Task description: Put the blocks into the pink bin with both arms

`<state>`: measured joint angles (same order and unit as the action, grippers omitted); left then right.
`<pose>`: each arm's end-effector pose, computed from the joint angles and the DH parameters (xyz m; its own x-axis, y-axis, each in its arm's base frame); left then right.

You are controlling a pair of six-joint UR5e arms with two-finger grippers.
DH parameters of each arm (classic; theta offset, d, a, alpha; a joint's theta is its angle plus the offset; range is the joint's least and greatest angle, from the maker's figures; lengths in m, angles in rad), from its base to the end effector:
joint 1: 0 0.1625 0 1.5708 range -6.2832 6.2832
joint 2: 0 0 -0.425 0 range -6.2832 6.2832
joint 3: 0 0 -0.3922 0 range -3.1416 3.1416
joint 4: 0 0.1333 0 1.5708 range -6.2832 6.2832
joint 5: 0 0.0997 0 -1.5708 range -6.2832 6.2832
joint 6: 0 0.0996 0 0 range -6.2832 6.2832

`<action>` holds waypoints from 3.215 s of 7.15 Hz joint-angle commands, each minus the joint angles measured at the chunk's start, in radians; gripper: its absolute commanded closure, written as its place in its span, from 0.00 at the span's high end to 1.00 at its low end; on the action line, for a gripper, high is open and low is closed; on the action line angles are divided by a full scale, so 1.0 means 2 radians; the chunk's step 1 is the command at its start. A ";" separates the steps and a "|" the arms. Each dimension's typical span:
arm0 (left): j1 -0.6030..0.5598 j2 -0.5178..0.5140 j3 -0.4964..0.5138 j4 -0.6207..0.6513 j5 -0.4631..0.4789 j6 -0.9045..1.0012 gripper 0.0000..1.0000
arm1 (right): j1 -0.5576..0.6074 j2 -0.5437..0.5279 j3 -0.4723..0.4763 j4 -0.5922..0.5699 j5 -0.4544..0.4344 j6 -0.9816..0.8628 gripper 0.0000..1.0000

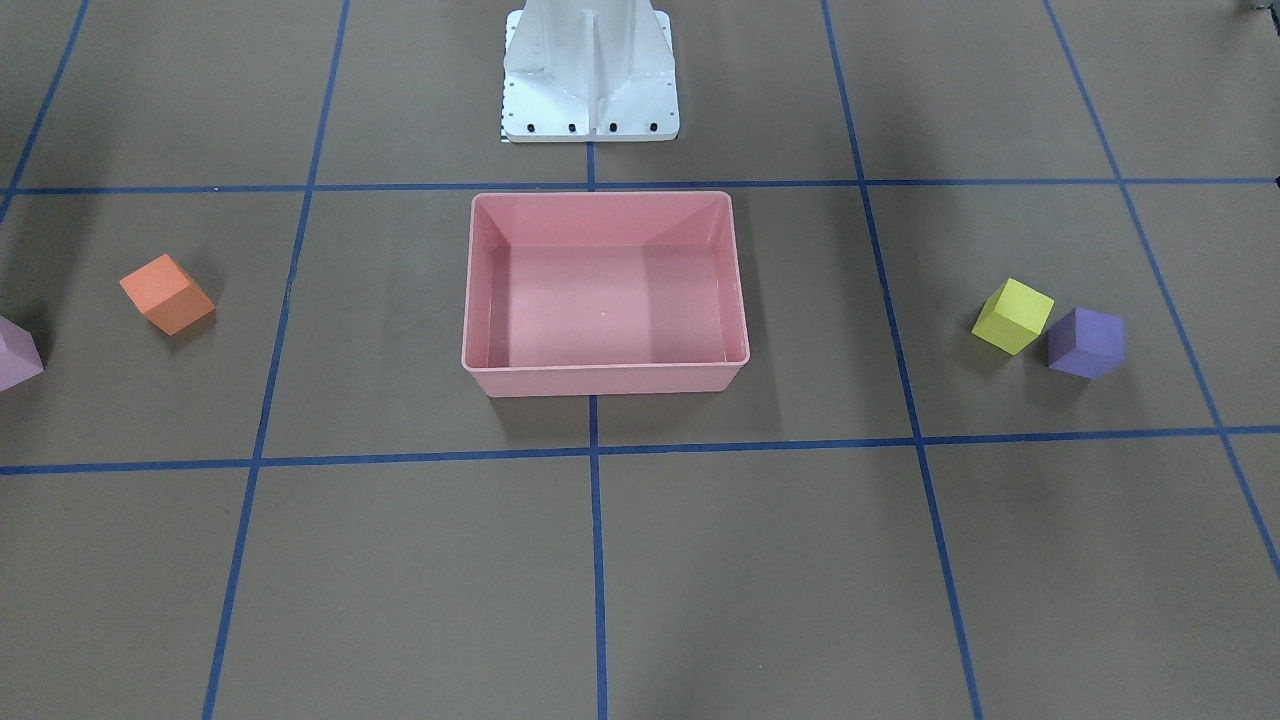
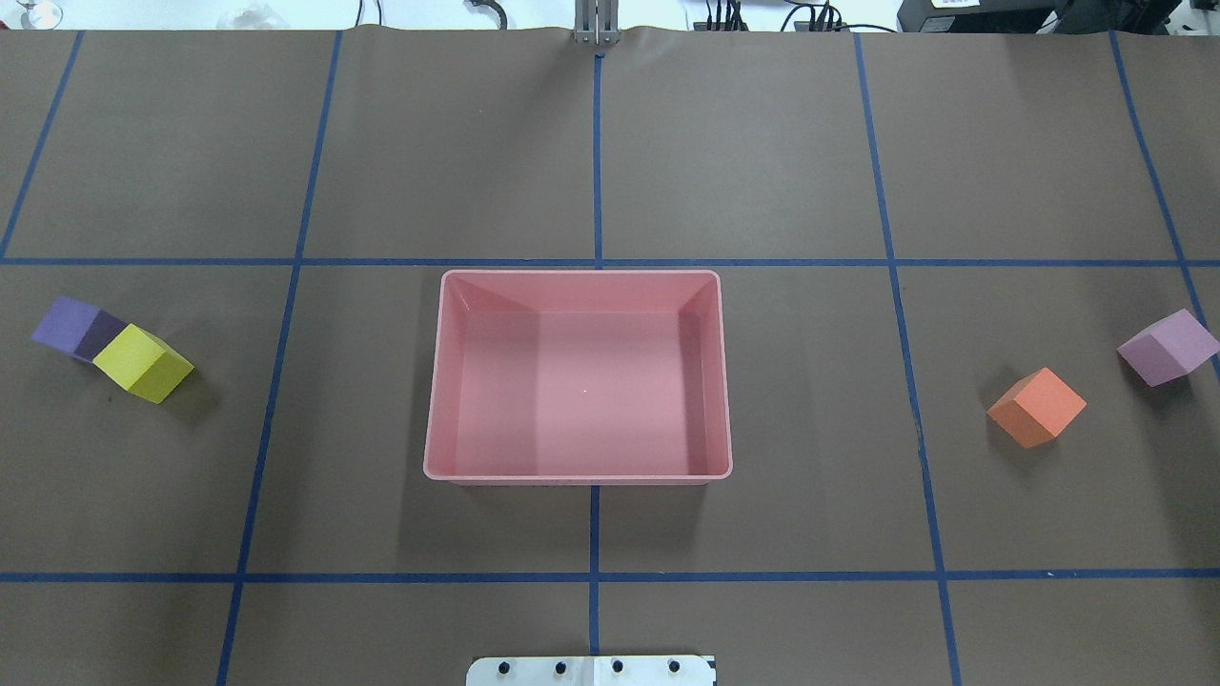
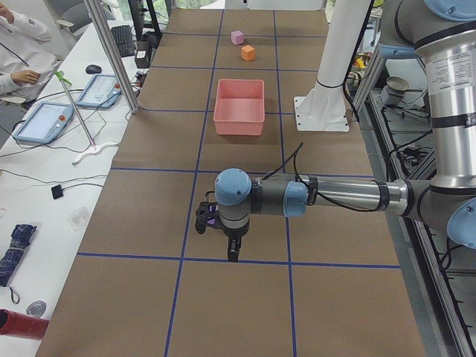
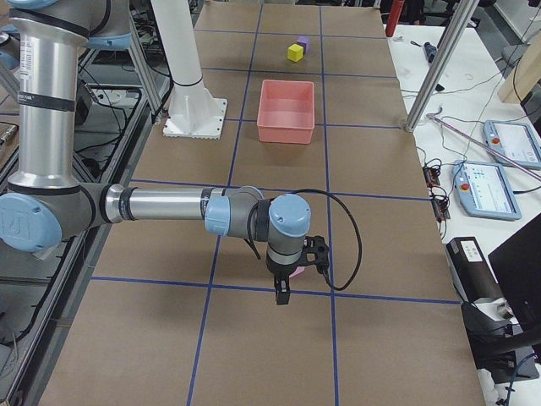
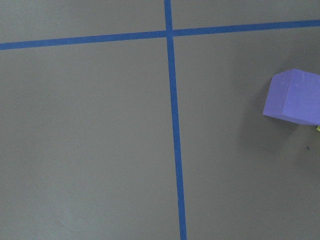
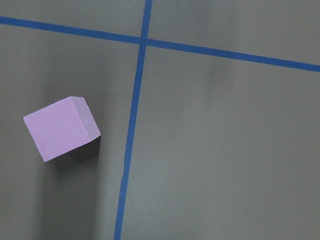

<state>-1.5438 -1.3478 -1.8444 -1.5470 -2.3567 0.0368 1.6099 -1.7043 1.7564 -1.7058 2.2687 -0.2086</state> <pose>-0.0520 -0.4008 0.6248 0.7045 0.0748 -0.7057 -0.0529 0.9972 0.0528 0.0860 -0.4251 0.6476 0.7550 -0.1249 0.6437 0.1200 0.9914 0.0516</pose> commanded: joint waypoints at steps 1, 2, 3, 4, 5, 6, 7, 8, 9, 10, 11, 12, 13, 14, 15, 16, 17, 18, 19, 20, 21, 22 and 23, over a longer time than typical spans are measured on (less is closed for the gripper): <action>0.000 0.000 -0.006 -0.003 0.000 0.000 1.00 | 0.000 0.000 -0.001 0.000 0.000 0.000 1.00; 0.000 0.001 -0.007 -0.003 0.000 -0.002 1.00 | 0.000 0.000 0.001 0.000 0.000 0.002 1.00; 0.000 0.001 -0.008 -0.003 0.003 -0.002 1.00 | 0.000 0.000 0.006 0.000 0.001 0.001 1.00; 0.000 0.000 -0.009 -0.003 0.002 -0.001 1.00 | 0.000 0.000 0.008 0.001 0.001 0.000 1.00; 0.000 0.000 -0.015 -0.010 -0.001 -0.002 1.00 | 0.000 0.001 0.013 0.008 0.002 0.001 1.00; 0.000 -0.003 -0.020 -0.011 -0.001 -0.005 1.00 | 0.000 0.003 0.014 0.064 -0.001 0.002 1.00; 0.000 -0.027 -0.021 -0.013 0.000 -0.007 1.00 | 0.000 0.003 0.014 0.124 -0.002 0.001 1.00; 0.000 -0.049 -0.023 -0.017 0.000 -0.005 1.00 | 0.000 0.000 0.011 0.162 0.003 0.003 1.00; 0.000 -0.066 -0.017 -0.045 0.000 -0.006 1.00 | 0.000 0.008 0.008 0.166 0.005 0.012 1.00; 0.000 -0.067 -0.017 -0.074 -0.001 -0.005 1.00 | 0.000 0.010 0.009 0.169 0.007 0.031 1.00; 0.000 -0.068 -0.012 -0.098 -0.002 -0.011 1.00 | 0.000 0.011 0.005 0.173 0.018 0.030 1.00; 0.000 -0.066 -0.012 -0.135 -0.007 -0.027 1.00 | -0.002 0.014 0.009 0.181 0.024 0.033 1.00; 0.023 -0.068 -0.001 -0.142 -0.010 -0.046 1.00 | -0.005 0.014 0.007 0.183 0.023 0.033 1.00; 0.047 -0.069 0.010 -0.148 -0.010 -0.069 1.00 | -0.006 0.014 0.007 0.183 0.025 0.034 1.00; 0.074 -0.071 0.026 -0.189 -0.006 -0.138 1.00 | -0.006 0.014 0.006 0.183 0.025 0.035 1.00; 0.107 -0.072 0.070 -0.271 0.007 -0.199 1.00 | -0.006 0.014 0.006 0.182 0.025 0.035 1.00; 0.142 -0.081 0.111 -0.345 0.025 -0.250 1.00 | -0.006 0.014 0.005 0.182 0.025 0.035 1.00; 0.179 -0.090 0.125 -0.370 0.054 -0.284 1.00 | -0.006 0.014 0.004 0.183 0.025 0.035 1.00; 0.216 -0.090 0.126 -0.372 0.094 -0.291 1.00 | -0.006 0.014 0.004 0.182 0.025 0.035 1.00; 0.234 -0.093 0.126 -0.372 0.102 -0.302 1.00 | -0.006 0.014 0.004 0.182 0.025 0.035 1.00; 0.243 -0.098 0.133 -0.371 0.103 -0.304 1.00 | -0.006 0.014 0.002 0.182 0.025 0.035 1.00; 0.245 -0.100 0.139 -0.371 0.104 -0.304 1.00 | -0.006 0.014 0.001 0.182 0.025 0.035 1.00; 0.246 -0.100 0.145 -0.371 0.105 -0.301 1.00 | -0.006 0.014 -0.001 0.182 0.025 0.035 1.00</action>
<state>-1.0598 -1.5451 -1.5694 -2.2884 -2.1513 -0.5677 1.5984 -1.6766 1.7584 -1.3422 2.3179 -0.1396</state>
